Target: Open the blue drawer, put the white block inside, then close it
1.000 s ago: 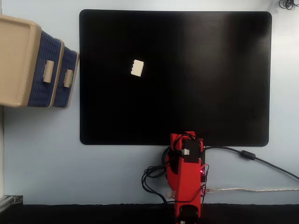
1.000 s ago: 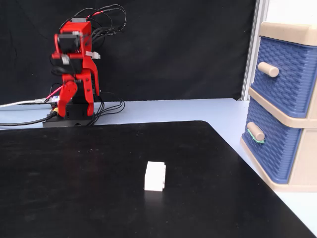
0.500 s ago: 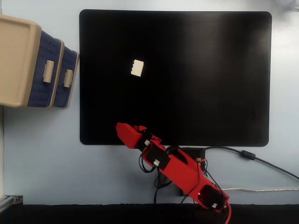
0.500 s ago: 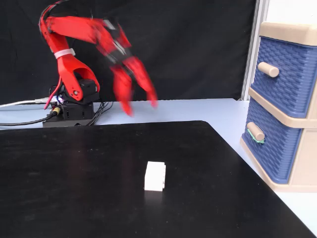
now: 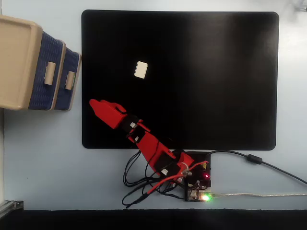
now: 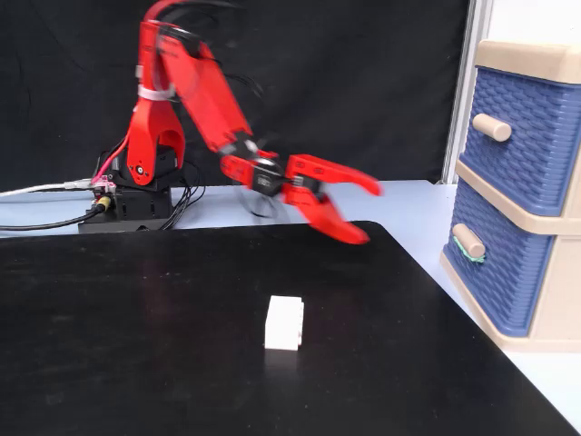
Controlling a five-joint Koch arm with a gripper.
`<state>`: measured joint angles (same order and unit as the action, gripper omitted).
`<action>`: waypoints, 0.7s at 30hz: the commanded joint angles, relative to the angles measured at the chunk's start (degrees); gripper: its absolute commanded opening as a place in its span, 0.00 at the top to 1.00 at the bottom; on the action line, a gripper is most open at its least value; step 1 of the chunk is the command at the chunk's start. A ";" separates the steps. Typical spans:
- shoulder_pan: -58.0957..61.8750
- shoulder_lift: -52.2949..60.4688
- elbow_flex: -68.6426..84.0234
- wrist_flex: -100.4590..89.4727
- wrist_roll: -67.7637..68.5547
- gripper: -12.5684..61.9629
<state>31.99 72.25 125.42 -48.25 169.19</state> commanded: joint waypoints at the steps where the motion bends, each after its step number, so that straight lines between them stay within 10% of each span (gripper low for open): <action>1: 1.14 -3.60 -6.50 -5.89 1.93 0.39; 21: 1.58 -26.28 -41.40 -5.01 -0.09 0.47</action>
<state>32.96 44.74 85.96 -49.31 169.28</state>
